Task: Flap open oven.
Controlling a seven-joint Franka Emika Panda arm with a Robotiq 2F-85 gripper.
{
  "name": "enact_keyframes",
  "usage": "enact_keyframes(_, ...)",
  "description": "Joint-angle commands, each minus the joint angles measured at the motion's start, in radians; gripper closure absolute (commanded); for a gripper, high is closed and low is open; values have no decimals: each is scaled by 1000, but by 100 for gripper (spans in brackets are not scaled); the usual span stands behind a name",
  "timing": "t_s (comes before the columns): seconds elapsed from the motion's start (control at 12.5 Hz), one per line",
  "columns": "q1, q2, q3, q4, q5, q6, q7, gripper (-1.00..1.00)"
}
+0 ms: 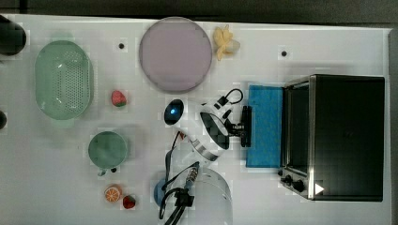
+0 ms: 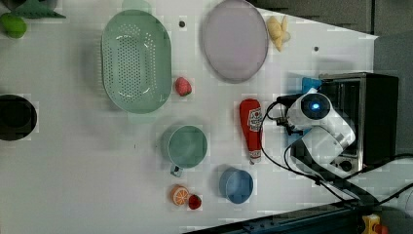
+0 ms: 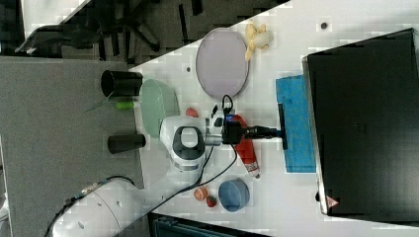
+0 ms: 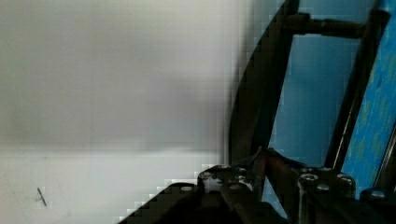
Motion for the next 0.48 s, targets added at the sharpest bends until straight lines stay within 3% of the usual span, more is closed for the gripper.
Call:
enact_keyframes(0.08, 15, -19, 17, 40, 4, 27, 72, 65)
enact_keyframes(0.48, 11, -192, 22, 48, 388, 39, 81, 65)
